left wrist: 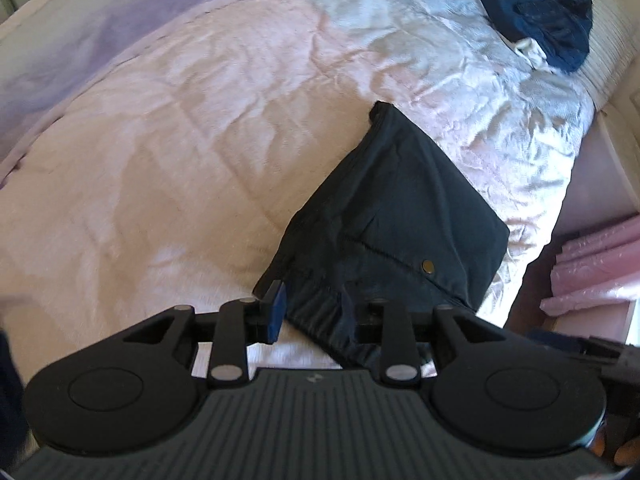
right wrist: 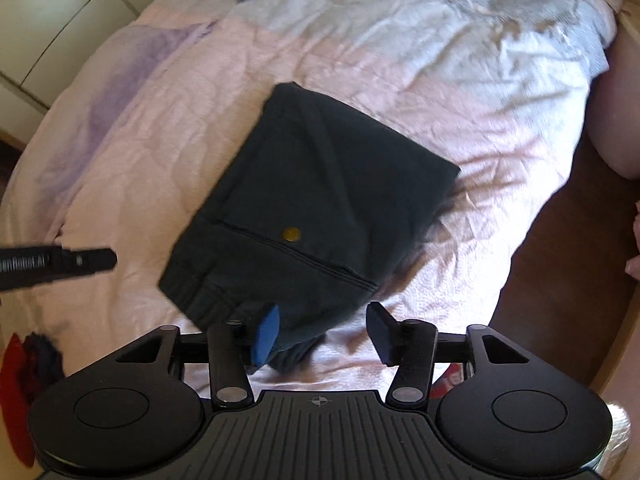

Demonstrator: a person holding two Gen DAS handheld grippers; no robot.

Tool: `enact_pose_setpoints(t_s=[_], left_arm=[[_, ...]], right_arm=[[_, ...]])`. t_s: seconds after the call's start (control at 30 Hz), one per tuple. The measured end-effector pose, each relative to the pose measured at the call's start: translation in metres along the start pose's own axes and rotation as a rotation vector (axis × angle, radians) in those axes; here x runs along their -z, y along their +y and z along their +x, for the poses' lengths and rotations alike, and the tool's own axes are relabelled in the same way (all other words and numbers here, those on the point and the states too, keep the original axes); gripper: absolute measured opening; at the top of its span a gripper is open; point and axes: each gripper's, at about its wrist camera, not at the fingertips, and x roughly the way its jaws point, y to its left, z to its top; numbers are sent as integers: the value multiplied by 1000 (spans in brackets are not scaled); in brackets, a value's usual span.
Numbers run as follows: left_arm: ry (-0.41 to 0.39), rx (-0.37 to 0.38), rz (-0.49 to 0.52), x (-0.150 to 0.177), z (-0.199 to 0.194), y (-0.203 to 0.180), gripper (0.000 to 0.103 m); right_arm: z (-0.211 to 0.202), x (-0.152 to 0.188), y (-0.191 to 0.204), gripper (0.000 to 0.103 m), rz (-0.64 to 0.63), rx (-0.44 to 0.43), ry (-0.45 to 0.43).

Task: Fold clothes
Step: 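Open both grippers and withdraw from the square trouser bundle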

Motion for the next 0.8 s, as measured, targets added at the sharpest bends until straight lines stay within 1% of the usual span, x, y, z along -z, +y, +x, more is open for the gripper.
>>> enact_pose_setpoints(t_s=[0.2,0.3,0.43,0.53,0.63,0.8], left_arm=[[-53,-39,-67,11,-32,-18,28],[-77,-55,-121,18,-41,-32,29],[-96,-75,-194,34,-48,-59,29],[-113,-104,-245,46,-53,-78,29],[-136,-121,-293,60,-59,-96,29],[-166,-152,-312,72,-77,-116,29]], right_arm=[[-20,-16,11,56,-158,-21,-1],[-29,-20,10,56,-250,-38,4],[-39,-25,-7,56,-335,-66,15],[-45,-30,-22,56,-388,-84,26],[-51,-33,-35,56,-439,-101,20],[-64,-34,-47,56,-475,-138,18]])
